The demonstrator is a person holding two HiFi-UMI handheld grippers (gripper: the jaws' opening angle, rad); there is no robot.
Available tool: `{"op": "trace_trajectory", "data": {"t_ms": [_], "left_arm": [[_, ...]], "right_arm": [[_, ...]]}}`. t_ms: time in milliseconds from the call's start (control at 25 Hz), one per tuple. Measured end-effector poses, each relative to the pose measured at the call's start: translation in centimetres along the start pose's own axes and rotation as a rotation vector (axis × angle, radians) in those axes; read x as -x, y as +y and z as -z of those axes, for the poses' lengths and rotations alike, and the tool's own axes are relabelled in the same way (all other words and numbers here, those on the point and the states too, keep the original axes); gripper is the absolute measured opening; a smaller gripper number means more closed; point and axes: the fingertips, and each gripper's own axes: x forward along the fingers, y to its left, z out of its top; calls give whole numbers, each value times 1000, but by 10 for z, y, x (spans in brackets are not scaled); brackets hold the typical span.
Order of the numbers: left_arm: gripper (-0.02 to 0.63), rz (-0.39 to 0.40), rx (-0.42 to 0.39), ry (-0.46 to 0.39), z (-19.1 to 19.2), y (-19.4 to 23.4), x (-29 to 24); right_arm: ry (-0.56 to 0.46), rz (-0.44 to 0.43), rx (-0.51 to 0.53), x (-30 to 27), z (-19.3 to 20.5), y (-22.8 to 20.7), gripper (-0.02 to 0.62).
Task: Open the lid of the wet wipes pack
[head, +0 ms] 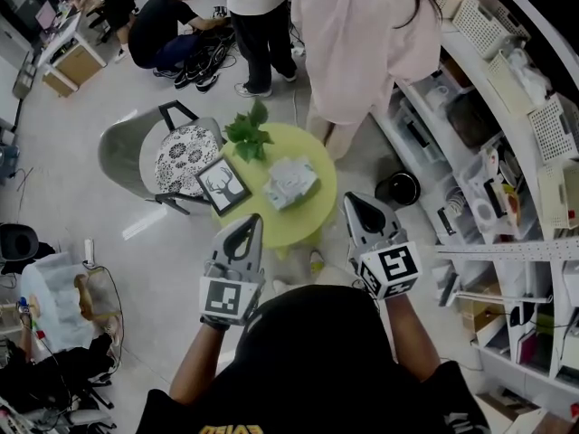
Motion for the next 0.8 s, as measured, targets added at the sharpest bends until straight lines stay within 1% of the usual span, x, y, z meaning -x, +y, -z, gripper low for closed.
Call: {"op": "trace_trajectory", "data": {"t_ms": [360, 480, 560, 680, 720, 800], "left_arm": [[18, 13, 12, 11, 4, -1, 1], [18, 18, 31, 21, 7, -2, 4], [18, 20, 47, 33, 9, -3, 6], [18, 28, 70, 52, 15, -7, 9], [18, 41, 73, 52, 16, -8, 10], [18, 108, 77, 16, 12, -10, 6]], "right_arm": [[10, 3, 21, -2, 1, -1, 2], [13, -5, 30, -2, 1, 0, 2], [17, -22, 59, -2, -1, 2, 2], [43, -63, 136, -1, -5, 5, 2], [45, -73, 161, -2, -9, 5, 2], [12, -81, 198, -8, -21, 3, 2]]}}
